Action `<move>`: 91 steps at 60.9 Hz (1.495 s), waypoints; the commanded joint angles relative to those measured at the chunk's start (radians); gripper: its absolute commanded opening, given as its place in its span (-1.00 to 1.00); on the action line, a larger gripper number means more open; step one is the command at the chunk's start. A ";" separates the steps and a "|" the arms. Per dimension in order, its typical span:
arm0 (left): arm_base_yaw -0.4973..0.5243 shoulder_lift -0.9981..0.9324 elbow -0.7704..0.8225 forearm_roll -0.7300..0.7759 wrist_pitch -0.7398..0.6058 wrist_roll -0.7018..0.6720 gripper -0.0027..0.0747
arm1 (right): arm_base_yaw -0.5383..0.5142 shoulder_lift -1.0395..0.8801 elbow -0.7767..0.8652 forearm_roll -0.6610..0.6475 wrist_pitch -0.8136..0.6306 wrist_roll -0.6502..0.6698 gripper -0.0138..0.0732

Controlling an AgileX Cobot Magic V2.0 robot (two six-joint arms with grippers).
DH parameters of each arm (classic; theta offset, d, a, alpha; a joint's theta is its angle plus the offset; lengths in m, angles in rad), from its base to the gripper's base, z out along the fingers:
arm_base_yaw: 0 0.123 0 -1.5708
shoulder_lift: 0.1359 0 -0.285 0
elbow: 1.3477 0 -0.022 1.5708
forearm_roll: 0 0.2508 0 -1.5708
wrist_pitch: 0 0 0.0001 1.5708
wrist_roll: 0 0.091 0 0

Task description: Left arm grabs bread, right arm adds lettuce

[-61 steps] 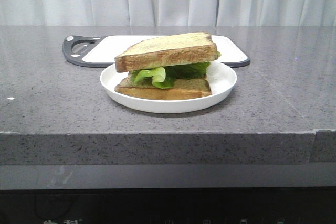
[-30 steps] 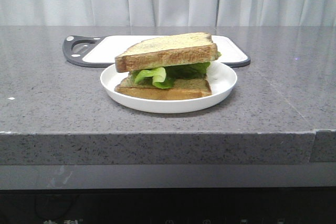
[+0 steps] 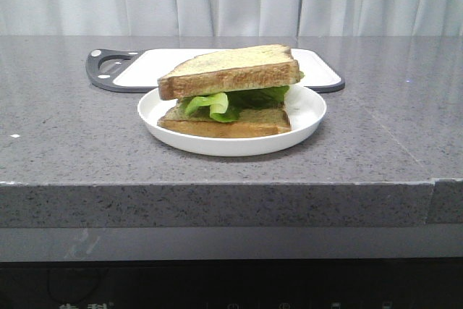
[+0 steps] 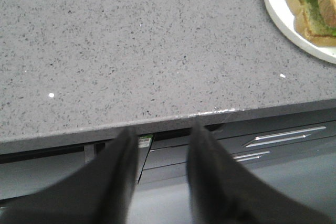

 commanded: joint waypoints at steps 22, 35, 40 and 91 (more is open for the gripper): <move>-0.009 0.002 -0.025 -0.017 -0.077 -0.008 -0.98 | -0.002 -0.003 -0.026 0.014 -0.040 -0.001 -0.95; -0.009 -0.001 -0.025 -0.017 -0.082 -0.008 -0.98 | -0.002 -0.003 -0.026 0.014 -0.040 -0.001 -0.95; 0.003 -0.047 -0.004 0.004 -0.118 -0.004 -0.98 | -0.002 -0.003 -0.026 0.014 -0.040 -0.001 -0.95; 0.238 -0.584 0.630 0.059 -0.957 -0.002 -0.98 | -0.002 -0.003 -0.026 0.014 -0.038 -0.001 -0.95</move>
